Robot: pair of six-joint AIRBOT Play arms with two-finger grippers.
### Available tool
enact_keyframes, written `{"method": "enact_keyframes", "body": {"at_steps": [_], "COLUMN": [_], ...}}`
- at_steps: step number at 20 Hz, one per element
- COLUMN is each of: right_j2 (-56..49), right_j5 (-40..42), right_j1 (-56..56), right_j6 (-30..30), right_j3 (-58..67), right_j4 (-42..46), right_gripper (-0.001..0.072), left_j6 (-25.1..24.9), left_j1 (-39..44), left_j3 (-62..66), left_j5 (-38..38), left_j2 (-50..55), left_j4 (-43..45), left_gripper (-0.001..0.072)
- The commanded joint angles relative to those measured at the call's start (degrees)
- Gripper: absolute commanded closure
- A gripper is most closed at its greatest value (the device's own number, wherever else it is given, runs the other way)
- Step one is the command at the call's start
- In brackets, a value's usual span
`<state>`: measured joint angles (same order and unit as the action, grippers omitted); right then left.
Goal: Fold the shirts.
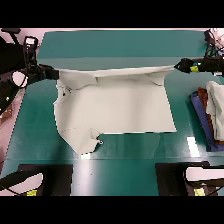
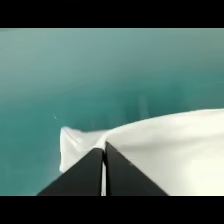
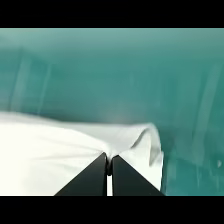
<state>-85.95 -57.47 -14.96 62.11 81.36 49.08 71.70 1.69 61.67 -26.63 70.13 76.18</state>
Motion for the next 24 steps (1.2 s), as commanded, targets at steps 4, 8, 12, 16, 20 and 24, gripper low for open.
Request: {"method": "enact_keyframes", "body": {"at_steps": [4, 8, 12, 16, 20, 24], "right_j2": [1.05, 3.69, 4.17, 4.0, 2.71, 1.84], "right_j5": [-5.46, -3.19, -3.3, -3.06, -3.34, -3.67], "right_j1": [-0.63, -1.46, -1.42, -1.42, -1.4, -0.33], "right_j6": [1.44, 1.38, 1.38, 1.42, 1.44, 1.44], "right_j3": [-5.42, -13.55, -15.41, -15.41, -15.39, -15.39], "right_j4": [3.43, 3.43, 3.48, 3.52, 3.34, 3.04], "right_gripper": [0.0702, 0.0702, 0.0701, 0.0701, 0.0699, 0.0698], "left_j6": [0.44, 3.52, 3.48, 3.48, 3.21, 3.23], "left_j1": [-0.2, -0.2, -0.2, -0.2, -0.2, -0.2], "left_j3": [-0.79, -3.52, -6.84, -7.54, -7.52, -7.52], "left_j5": [-16.92, -21.2, -22.95, -19.23, -15.32, -14.21], "left_j2": [0.04, 0.11, 0.11, 0.13, 0.92, 2.73], "left_j4": [-2.19, -2.19, -1.62, -0.83, 0.57, 0.48], "left_gripper": [0.0685, 0.0686, 0.0685, 0.0685, 0.0684, 0.0683]}}
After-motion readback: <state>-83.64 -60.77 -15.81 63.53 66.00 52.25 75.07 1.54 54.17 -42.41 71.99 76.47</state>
